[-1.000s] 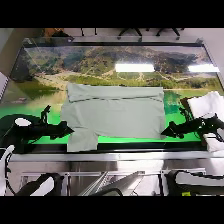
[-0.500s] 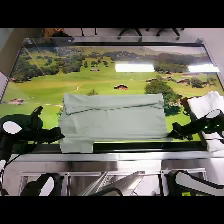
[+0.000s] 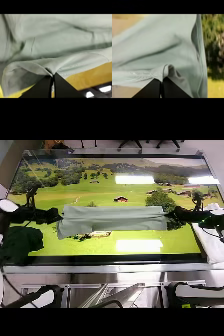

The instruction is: Fold the shirts.

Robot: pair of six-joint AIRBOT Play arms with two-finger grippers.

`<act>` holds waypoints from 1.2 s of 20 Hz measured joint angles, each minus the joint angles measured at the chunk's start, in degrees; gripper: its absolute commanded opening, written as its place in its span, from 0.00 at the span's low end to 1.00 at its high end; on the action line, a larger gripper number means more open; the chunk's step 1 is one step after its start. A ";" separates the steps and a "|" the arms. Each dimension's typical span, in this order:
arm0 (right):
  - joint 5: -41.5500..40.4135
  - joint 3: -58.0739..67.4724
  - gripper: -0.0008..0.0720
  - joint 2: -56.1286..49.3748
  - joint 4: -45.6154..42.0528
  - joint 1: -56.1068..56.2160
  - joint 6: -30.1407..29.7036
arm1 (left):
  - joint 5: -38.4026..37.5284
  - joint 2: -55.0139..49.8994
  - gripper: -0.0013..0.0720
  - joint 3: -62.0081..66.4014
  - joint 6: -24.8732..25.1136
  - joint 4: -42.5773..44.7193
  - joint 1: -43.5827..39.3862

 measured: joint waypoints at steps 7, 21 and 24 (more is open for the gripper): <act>-5.99 5.92 0.45 -11.50 4.85 3.39 -6.78 | 6.12 -21.88 0.98 18.58 1.40 0.09 -7.06; -1.51 10.80 0.80 -16.65 2.14 0.13 -9.25 | -9.11 -31.34 0.98 43.47 -1.95 -1.84 -6.71; -1.25 10.91 0.34 -18.32 2.45 2.60 -9.22 | -10.71 -31.39 0.57 45.55 -2.56 -5.77 -7.96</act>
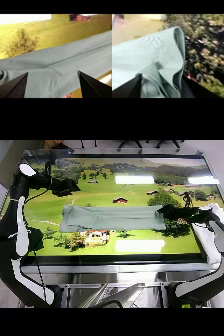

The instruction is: Fold the shirts.

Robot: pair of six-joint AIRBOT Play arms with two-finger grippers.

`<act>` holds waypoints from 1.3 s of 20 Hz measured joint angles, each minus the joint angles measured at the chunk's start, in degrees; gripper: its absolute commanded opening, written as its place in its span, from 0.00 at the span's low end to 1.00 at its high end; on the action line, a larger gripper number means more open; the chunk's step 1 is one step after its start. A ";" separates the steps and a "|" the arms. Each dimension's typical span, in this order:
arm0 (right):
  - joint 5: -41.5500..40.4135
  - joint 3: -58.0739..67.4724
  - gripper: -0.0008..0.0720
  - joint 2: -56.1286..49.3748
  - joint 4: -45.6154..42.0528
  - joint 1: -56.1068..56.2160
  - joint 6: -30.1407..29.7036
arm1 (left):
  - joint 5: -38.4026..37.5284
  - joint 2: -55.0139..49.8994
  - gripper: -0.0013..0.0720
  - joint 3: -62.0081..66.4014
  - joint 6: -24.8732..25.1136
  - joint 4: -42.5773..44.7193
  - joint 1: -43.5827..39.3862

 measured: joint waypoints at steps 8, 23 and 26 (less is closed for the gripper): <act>4.79 2.93 0.04 0.35 0.44 2.29 0.63 | -0.35 -2.86 0.04 0.94 -0.26 -4.26 -10.32; 31.54 26.86 0.04 14.80 1.84 -0.13 18.60 | 14.78 -25.22 0.04 10.25 -5.75 -11.15 -39.28; 32.59 27.67 0.04 15.21 2.05 1.49 19.85 | 8.90 -19.91 0.03 10.80 -2.43 -17.51 -35.60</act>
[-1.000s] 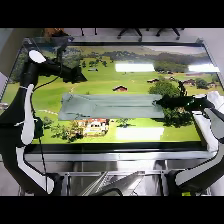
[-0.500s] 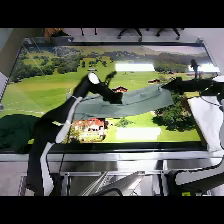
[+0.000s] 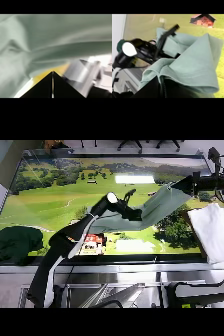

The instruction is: Fold the shirts.

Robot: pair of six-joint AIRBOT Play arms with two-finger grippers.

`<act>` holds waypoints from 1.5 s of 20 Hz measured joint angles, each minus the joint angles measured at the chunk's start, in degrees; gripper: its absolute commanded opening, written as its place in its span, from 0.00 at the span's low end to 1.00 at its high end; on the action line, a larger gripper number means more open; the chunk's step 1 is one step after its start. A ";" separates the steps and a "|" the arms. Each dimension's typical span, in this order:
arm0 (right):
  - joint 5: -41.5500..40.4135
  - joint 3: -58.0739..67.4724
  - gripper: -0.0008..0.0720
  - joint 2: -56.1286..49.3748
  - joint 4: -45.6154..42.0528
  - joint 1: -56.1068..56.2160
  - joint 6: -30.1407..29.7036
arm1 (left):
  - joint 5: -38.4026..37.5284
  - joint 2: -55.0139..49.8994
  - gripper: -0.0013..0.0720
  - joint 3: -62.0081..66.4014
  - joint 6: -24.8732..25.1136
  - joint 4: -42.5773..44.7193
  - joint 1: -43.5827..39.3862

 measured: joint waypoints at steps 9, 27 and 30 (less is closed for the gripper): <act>-18.78 0.15 0.04 -4.00 0.26 27.08 1.92 | -13.07 38.97 0.04 -6.34 5.84 -11.45 27.96; -32.24 0.00 0.87 -11.58 -8.41 29.20 -1.07 | -13.94 72.96 0.04 -37.05 12.85 -14.23 48.78; -23.63 -3.56 0.90 -9.99 -15.87 21.38 2.08 | -15.52 73.33 0.04 -37.81 13.05 -14.40 48.85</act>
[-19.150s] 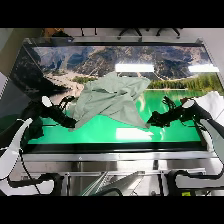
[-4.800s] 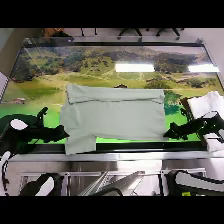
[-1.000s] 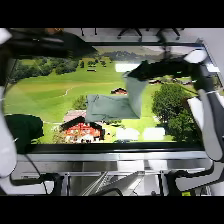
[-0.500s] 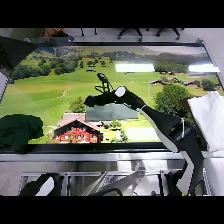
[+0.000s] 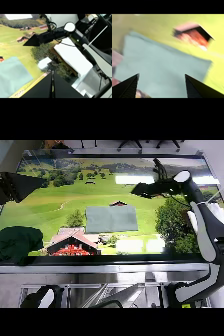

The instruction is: Fold the shirts.

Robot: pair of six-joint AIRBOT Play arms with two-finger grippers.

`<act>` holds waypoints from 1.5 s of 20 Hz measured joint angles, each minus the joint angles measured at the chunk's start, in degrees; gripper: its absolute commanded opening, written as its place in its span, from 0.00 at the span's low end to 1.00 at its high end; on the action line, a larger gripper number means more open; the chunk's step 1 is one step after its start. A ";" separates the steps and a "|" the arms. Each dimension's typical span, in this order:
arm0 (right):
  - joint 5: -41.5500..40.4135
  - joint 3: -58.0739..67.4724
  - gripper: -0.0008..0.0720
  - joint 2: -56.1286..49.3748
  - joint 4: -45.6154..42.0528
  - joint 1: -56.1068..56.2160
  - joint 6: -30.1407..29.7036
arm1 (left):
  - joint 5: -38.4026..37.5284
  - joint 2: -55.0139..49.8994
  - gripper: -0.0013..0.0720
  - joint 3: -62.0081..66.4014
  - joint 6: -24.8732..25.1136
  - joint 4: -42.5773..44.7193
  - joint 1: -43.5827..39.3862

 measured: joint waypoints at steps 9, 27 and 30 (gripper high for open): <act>1.68 -9.62 0.90 -7.85 -2.62 -1.49 -1.03 | -2.93 0.15 0.04 -0.42 0.07 0.02 0.00; -2.58 -10.16 0.04 -7.63 23.56 2.05 -15.08 | -7.58 0.20 0.04 -0.42 0.02 0.04 0.02; -2.29 -10.12 0.04 -0.37 26.25 -3.91 -14.10 | -8.81 0.20 0.04 -0.42 0.02 0.09 0.02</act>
